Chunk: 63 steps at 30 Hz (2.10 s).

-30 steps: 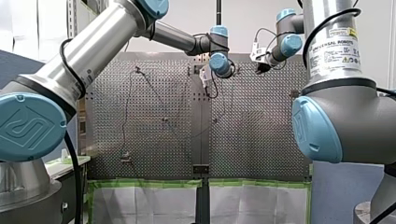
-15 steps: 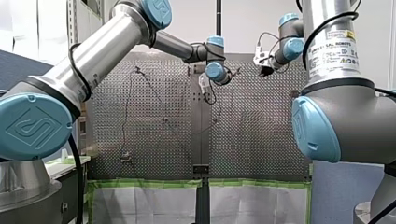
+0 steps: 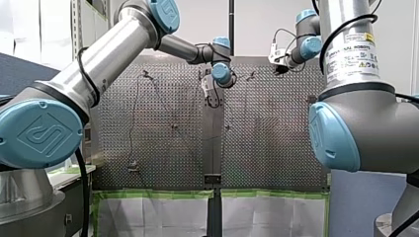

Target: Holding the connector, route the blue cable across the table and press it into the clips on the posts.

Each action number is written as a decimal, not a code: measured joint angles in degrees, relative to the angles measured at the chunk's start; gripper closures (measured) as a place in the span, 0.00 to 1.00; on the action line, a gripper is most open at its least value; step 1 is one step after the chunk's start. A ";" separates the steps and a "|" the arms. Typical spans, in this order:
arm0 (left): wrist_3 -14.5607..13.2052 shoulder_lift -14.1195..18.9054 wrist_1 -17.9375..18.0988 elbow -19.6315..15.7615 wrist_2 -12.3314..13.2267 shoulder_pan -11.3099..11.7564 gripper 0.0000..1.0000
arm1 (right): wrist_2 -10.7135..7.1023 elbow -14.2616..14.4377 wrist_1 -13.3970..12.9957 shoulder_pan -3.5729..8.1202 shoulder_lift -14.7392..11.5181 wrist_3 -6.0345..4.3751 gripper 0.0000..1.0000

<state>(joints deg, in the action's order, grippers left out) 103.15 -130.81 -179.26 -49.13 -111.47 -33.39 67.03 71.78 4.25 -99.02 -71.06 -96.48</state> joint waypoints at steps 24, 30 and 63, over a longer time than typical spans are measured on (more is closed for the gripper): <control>0.15 2.90 -7.02 -4.44 -5.38 -2.29 0.72 | -0.34 -0.12 -0.09 -1.18 0.57 0.64 1.00; 0.27 5.58 -4.35 -7.24 -4.06 -3.62 0.00 | -0.48 -0.10 -0.13 -1.63 0.60 0.73 1.00; 7.96 15.02 -7.43 -23.49 -16.23 -17.28 0.00 | -1.73 -0.09 -0.22 -4.01 1.03 0.41 1.00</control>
<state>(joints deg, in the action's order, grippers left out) 111.12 -115.79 -186.68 -72.62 -127.70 -50.67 65.30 71.68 4.03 -103.03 -70.03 -96.07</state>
